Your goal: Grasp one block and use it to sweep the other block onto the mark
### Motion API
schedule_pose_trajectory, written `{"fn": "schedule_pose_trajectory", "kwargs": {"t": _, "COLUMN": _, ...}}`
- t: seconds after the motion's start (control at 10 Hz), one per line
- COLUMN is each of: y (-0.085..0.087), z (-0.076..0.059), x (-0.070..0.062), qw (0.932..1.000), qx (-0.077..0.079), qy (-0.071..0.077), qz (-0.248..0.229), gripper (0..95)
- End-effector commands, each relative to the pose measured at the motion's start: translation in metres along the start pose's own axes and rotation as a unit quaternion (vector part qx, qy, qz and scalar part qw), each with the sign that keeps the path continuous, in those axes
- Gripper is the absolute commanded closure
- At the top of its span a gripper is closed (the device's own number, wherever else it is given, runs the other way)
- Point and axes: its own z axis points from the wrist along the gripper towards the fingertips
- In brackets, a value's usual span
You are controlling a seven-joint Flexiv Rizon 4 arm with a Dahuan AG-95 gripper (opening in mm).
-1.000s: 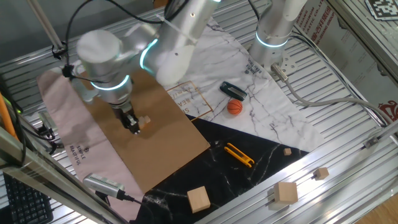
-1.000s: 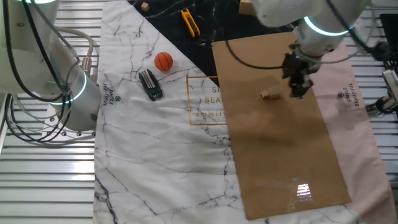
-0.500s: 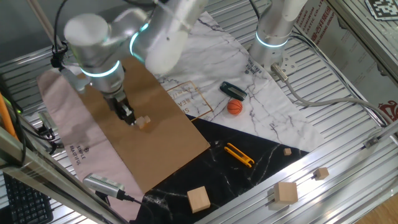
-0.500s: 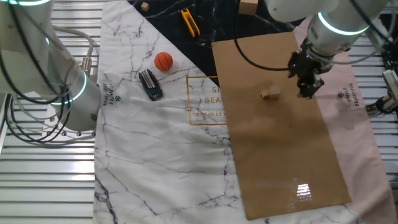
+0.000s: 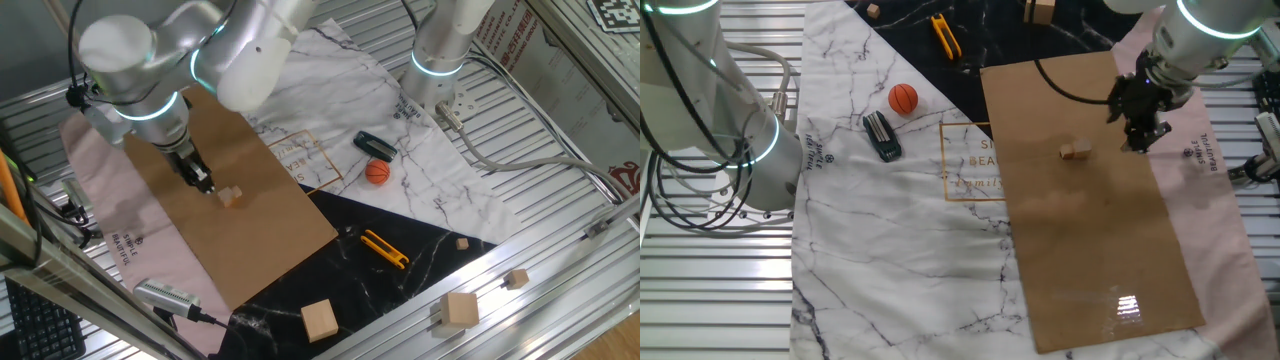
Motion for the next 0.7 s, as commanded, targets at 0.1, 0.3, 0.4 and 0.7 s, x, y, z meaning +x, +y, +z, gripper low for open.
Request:
{"fn": "schedule_pose_trajectory", "kwargs": {"t": 0.1, "y": -0.0051, "z": -0.0030, "x": 0.0032, "qw": 1.0000, "qx": -0.002, "qy": -0.002, "qz": -0.008, "gripper": 95.0}}
{"fn": "schedule_pose_trajectory", "kwargs": {"t": 0.3, "y": -0.0091, "z": -0.0053, "x": 0.0049, "qw": 0.9994, "qx": -0.001, "qy": 0.001, "qz": -0.034, "gripper": 95.0}}
{"fn": "schedule_pose_trajectory", "kwargs": {"t": 0.4, "y": -0.0094, "z": -0.0055, "x": 0.0051, "qw": 0.9993, "qx": -0.002, "qy": 0.001, "qz": -0.038, "gripper": 95.0}}
{"fn": "schedule_pose_trajectory", "kwargs": {"t": 0.7, "y": -0.0093, "z": -0.0067, "x": 0.0056, "qw": 0.9993, "qx": -0.004, "qy": 0.000, "qz": -0.038, "gripper": 95.0}}
